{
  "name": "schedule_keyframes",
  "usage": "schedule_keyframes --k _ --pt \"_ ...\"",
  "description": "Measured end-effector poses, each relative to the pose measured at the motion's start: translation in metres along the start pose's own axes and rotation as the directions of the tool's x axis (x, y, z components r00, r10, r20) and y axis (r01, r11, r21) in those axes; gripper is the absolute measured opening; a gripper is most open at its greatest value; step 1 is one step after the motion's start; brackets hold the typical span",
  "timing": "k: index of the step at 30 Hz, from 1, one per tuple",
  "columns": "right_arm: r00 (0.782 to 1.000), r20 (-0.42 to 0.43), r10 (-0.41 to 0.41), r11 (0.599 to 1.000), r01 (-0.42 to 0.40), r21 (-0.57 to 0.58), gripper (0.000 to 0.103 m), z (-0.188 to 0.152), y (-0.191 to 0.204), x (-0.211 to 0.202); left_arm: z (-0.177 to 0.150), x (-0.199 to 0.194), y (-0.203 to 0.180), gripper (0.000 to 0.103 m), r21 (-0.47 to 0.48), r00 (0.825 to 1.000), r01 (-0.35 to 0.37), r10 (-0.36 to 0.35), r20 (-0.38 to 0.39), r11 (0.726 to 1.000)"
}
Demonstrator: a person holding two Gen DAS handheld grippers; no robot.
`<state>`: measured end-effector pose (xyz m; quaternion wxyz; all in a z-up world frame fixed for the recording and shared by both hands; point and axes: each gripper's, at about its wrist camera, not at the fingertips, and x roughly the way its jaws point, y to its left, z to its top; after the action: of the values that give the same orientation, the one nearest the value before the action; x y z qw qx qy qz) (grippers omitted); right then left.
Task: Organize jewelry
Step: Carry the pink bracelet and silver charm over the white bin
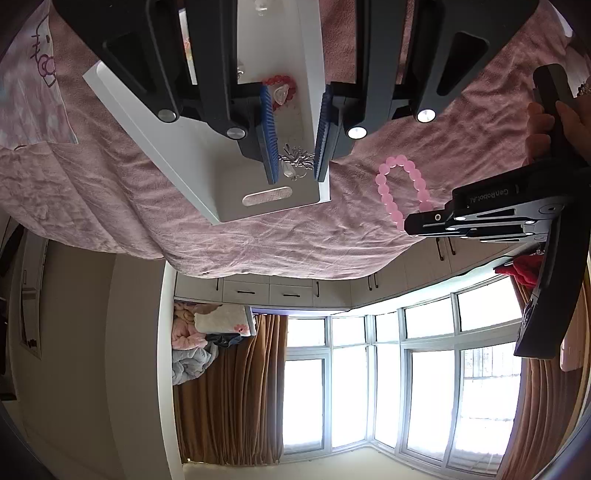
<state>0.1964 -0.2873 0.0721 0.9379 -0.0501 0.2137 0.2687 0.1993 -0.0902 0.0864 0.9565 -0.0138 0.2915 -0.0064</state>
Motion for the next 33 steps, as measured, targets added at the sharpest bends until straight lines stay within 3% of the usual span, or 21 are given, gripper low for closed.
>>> schedule_keyframes --k 8,12,20,33 --pt "0.998 0.002 -0.07 0.996 0.07 0.058 0.02 -0.001 -0.038 -0.003 0.022 0.009 -0.03 0.017 -0.007 0.998 0.049 -0.049 0.033 0.999" --pt "0.992 -0.031 -0.122 0.991 0.123 0.058 0.02 -0.006 -0.054 0.003 0.029 0.023 -0.049 0.017 -0.011 0.996 0.088 -0.087 0.027 0.996" --pt "0.984 -0.113 -0.141 0.984 0.152 0.098 0.02 -0.022 -0.081 0.02 0.034 0.066 -0.089 0.017 0.008 0.993 0.115 -0.115 -0.023 0.993" --pt "0.975 -0.197 -0.1 0.988 0.121 0.096 0.02 -0.042 -0.094 0.047 0.015 0.146 -0.105 0.018 0.088 0.988 0.051 -0.038 -0.148 0.995"
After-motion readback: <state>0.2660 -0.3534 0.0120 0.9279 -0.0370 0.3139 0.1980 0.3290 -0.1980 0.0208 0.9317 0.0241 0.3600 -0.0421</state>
